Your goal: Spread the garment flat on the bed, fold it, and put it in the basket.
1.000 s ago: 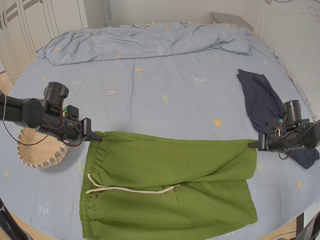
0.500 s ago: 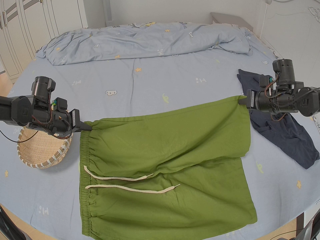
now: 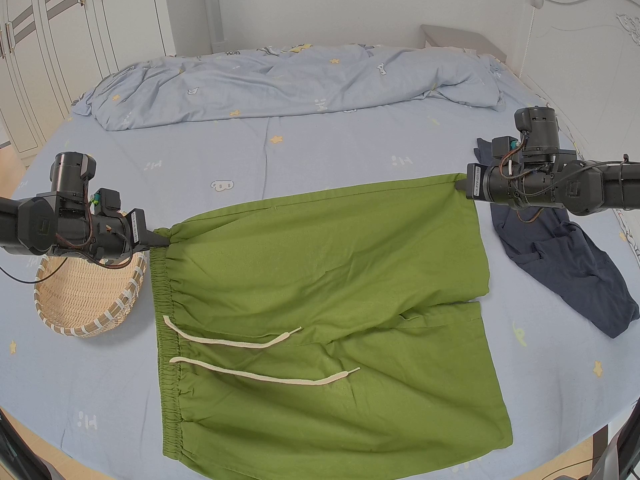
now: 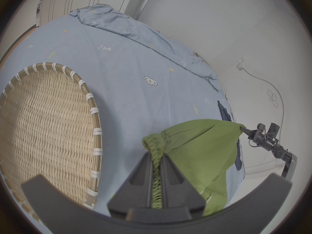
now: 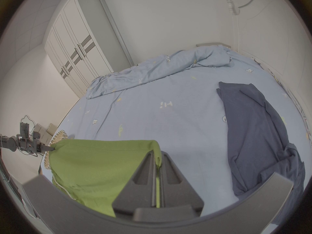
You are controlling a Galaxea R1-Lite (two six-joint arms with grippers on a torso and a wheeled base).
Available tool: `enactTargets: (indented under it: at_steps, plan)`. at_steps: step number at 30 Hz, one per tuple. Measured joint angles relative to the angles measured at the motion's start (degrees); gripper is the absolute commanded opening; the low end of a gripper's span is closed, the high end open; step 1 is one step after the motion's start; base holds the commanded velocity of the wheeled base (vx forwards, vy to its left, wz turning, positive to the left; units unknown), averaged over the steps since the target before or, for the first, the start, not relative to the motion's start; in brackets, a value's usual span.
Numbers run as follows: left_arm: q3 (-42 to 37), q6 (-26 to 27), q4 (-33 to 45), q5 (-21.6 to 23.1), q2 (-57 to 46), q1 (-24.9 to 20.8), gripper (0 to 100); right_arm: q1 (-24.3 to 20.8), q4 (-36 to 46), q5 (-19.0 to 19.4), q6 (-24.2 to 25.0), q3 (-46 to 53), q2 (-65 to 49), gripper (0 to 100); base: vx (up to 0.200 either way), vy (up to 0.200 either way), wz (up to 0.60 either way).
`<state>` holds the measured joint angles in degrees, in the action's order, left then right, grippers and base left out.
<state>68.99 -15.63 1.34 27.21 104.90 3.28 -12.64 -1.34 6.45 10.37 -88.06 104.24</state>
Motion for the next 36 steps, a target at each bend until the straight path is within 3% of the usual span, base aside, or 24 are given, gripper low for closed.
enactTargets:
  at_steps: [23, 36]
  plan:
    - [0.35, 0.46, -5.50, -1.45, 3.69, 1.23, 0, -0.87, 0.01, -2.66, -2.74, -18.86, 13.12, 0, 0.000, 0.000, 0.00]
    - [1.30, 0.06, -5.55, -1.62, 4.74, 1.90, 0, -1.50, -0.22, -3.15, -2.83, -22.24, 16.19, 0, 0.000, 0.000, 0.00]
